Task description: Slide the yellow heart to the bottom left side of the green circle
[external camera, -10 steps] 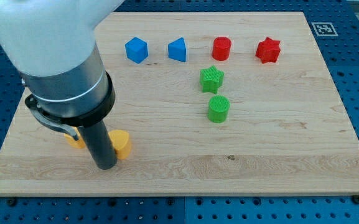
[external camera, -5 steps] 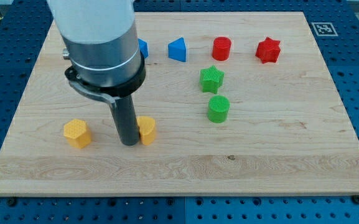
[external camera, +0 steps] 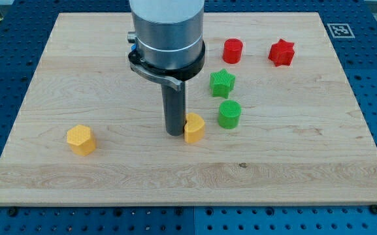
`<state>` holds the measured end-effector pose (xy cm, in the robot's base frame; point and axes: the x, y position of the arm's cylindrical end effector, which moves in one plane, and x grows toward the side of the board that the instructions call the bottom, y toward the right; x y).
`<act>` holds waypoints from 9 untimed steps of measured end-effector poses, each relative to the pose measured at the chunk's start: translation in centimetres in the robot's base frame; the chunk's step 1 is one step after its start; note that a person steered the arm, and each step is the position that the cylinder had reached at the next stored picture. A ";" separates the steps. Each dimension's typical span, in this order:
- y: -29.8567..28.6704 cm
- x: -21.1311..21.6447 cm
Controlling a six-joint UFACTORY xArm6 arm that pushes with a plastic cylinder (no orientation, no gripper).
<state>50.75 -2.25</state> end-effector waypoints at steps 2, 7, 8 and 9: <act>1.9 -0.3; 6.2 -0.3; 8.3 0.0; 8.3 0.0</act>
<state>50.74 6.02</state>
